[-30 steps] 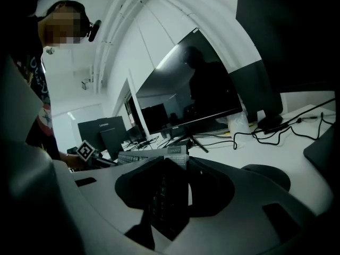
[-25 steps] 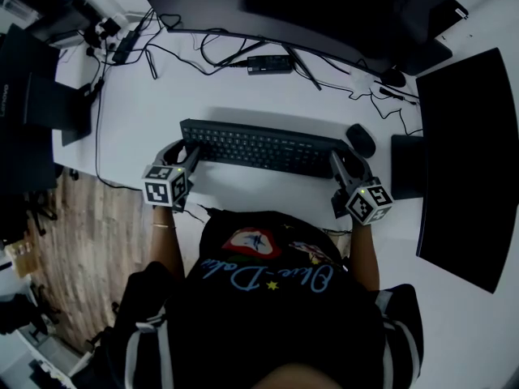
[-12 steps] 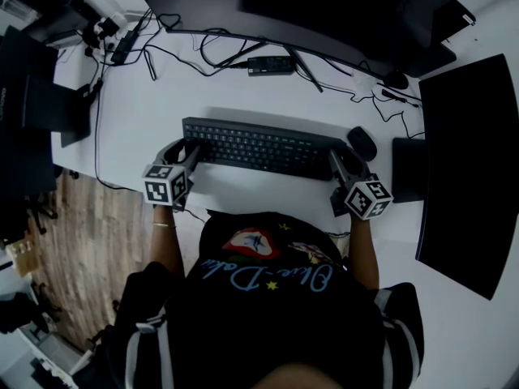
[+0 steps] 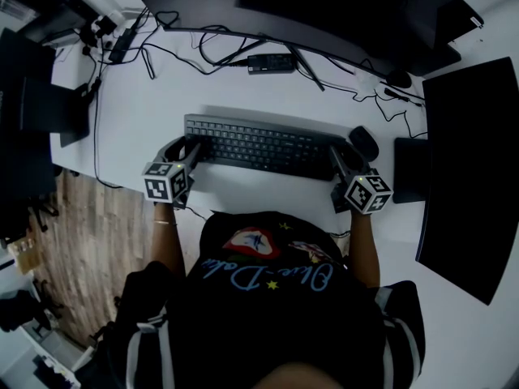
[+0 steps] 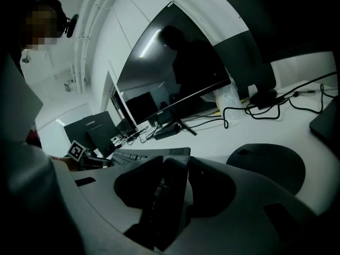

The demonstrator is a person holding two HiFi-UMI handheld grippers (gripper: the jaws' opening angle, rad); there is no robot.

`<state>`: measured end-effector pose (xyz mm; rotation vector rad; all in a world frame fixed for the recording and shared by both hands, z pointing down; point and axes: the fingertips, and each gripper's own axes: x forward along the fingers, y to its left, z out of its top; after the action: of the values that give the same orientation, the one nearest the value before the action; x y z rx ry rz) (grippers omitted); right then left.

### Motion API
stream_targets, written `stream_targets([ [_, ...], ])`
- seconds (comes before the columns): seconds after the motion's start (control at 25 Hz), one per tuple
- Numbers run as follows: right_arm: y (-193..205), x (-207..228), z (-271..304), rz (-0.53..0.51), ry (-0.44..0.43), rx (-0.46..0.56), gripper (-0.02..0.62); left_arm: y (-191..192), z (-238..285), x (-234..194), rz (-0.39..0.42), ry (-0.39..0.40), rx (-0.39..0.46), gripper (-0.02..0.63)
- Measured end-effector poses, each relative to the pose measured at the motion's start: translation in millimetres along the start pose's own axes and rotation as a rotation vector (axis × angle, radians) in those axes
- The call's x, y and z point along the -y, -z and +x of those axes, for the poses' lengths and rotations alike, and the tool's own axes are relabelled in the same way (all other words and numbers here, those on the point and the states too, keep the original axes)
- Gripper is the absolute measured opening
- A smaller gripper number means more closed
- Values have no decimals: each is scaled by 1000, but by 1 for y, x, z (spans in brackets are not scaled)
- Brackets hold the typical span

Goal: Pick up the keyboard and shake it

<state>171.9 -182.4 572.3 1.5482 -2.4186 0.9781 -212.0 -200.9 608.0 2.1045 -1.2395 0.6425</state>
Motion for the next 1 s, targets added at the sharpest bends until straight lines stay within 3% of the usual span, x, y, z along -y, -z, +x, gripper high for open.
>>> stream_targets([
  [0.52, 5, 13, 15, -2, 50, -68, 129, 4, 9, 1, -56, 13, -4, 179],
  [1.0, 11, 20, 21, 13, 123, -146, 135, 5, 11, -2, -43, -37, -18, 183],
])
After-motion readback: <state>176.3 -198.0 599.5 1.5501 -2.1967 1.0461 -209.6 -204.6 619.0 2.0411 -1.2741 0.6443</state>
